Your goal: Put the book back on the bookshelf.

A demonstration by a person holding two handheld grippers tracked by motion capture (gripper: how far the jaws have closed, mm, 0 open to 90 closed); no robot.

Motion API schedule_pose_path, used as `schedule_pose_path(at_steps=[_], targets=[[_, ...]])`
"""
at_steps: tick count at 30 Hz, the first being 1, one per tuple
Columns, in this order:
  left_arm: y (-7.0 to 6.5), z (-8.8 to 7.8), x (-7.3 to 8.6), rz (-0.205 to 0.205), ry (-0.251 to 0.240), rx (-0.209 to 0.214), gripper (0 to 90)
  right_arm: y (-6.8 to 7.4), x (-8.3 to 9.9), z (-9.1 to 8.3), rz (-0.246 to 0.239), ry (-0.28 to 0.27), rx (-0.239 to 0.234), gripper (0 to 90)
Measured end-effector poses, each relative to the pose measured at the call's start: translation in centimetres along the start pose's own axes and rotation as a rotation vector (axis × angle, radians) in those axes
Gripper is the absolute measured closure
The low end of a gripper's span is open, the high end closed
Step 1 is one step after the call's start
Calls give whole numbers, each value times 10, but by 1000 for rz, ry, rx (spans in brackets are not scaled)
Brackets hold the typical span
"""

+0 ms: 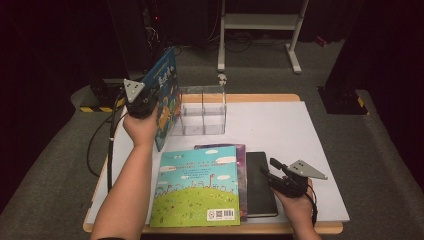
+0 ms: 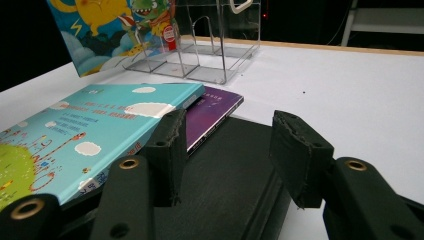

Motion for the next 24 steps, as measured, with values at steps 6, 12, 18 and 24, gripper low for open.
schedule_pose_path(at_steps=[6, 12, 18, 24], targets=[[3, -7, 5, 6, -6, -11, 819, 2, 1, 0, -5, 3, -2, 486], [2, -15, 10, 65, 26, -13, 804, 1, 2, 1, -5, 7, 0, 484], [4, -19, 11, 99, 44, -4, 796, 1, 3, 2, -2, 9, 2, 485], [14, -20, 13, 96, 36, -49, 795, 1, 5, 2, 0, 14, 4, 486]])
Point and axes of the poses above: each handheld gripper's, and its own axes: z roughly forward along the jaws, x roughly out of its underside, y roughly to its left, the point moved 10 cm from there along z, roughly forward along the jaws, and after that the axes turned 1 degree about x, right-handed, at the moved point
